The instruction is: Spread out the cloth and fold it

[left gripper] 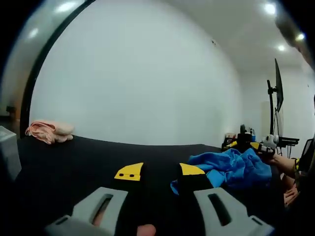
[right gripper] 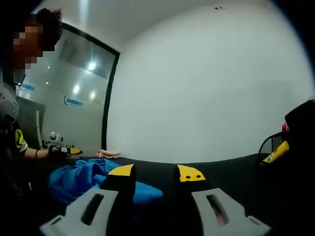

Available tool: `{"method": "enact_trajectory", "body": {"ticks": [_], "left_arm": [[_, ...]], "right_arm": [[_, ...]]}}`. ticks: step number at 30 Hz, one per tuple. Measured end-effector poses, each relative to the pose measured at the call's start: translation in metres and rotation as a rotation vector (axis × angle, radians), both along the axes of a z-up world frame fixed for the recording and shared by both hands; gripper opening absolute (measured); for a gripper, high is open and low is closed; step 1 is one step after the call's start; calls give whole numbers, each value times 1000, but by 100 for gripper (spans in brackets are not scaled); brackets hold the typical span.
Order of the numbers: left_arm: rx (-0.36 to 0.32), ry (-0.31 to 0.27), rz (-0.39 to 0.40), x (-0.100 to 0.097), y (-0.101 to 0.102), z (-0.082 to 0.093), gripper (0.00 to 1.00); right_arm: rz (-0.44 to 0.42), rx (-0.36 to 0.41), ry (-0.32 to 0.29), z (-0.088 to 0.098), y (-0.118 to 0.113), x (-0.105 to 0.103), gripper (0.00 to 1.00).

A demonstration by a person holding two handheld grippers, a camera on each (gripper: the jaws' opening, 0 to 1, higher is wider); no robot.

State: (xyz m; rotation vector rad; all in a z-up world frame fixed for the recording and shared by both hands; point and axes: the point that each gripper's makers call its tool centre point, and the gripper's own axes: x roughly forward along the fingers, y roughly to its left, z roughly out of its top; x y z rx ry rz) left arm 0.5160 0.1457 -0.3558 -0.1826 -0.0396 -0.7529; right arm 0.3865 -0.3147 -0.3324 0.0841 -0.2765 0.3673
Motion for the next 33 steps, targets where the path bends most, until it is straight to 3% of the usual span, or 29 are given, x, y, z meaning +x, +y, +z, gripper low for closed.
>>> {"method": "enact_trajectory", "body": {"ticks": [8, 13, 15, 22, 27, 30, 33], "left_arm": [[3, 1, -1, 1, 0, 0, 25], [6, 2, -2, 0, -1, -1, 25], [6, 2, -2, 1, 0, -1, 25], [14, 4, -6, 0, -2, -2, 24], [17, 4, -6, -1, -2, -2, 24], [27, 4, -13, -2, -4, -4, 24], [37, 8, -57, -7, -13, -5, 22]], "right_arm": [[-16, -33, 10, -1, 1, -2, 20], [9, -17, 47, -6, 4, -1, 12], [24, -19, 51, -6, 6, -2, 0], [48, -54, 71, -12, 15, 0, 2], [50, -57, 55, -11, 14, 1, 14], [47, -64, 44, -11, 13, 2, 15], [33, -85, 40, -12, 12, 5, 22]]}}
